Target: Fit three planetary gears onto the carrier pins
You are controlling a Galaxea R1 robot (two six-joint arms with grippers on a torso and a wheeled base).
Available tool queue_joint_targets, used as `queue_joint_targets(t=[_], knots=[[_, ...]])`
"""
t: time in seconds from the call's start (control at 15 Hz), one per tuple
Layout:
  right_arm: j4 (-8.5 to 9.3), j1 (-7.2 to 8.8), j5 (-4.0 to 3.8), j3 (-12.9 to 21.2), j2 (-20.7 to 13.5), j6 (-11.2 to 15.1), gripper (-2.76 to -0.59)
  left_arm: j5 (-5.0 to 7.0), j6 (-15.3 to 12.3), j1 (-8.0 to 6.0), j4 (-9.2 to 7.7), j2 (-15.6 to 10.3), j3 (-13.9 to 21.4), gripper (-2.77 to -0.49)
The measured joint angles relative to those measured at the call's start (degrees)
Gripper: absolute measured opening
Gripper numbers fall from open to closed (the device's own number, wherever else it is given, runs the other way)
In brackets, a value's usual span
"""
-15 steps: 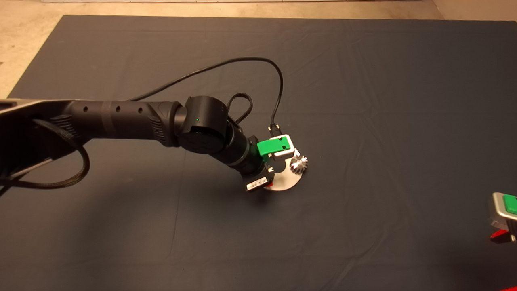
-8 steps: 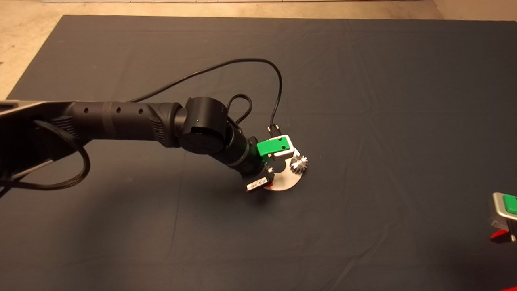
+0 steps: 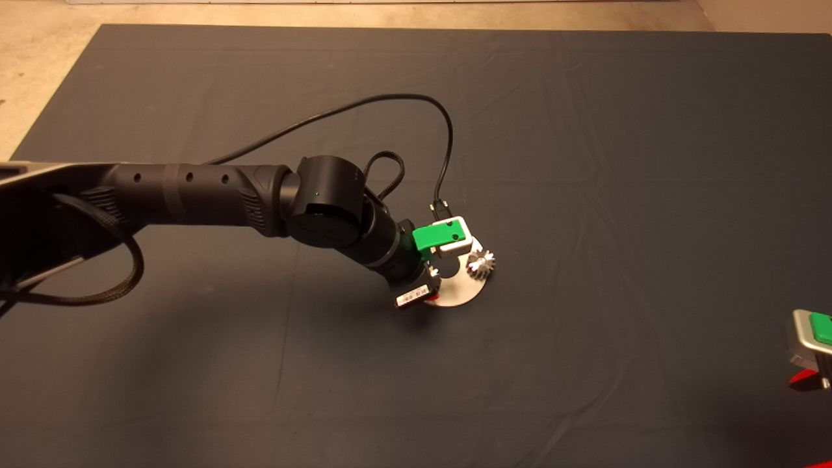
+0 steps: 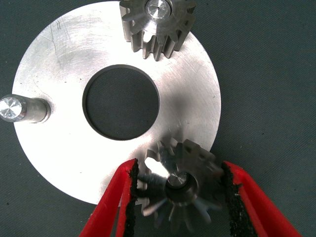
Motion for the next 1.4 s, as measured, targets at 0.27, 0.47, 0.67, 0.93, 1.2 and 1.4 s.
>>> queue_joint_targets(t=[0.27,0.47,0.67,0.93,1.2,1.4], knots=[[0.00,0.00,0.00,0.00,0.00,0.00,-1.02,-0.06,0.00,-0.02,-0.04,-0.11,0.00,-1.97],[0.00,0.00,0.00,0.00,-0.01,-0.01,-1.02,-0.56,0.01,-0.02,-0.06,-0.09,0.00,-1.82],[0.00,0.00,-0.01,0.00,0.00,0.00,-1.02,-0.40,0.00,-0.85,-0.36,-0.09,0.00,-1.67],[0.00,0.00,-0.06,0.00,0.00,0.00,-1.02,3.17,0.00,-4.22,-4.31,-0.35,-0.37,-1.55],[0.00,0.00,-0.12,0.00,0.62,-0.01,-1.02,3.85,0.90,-7.23,-4.97,-3.22,-2.27,-1.52],[0.00,0.00,-0.04,0.00,1.29,-0.03,-1.02,4.32,4.96,-6.86,-5.16,-4.02,-5.54,-1.52]])
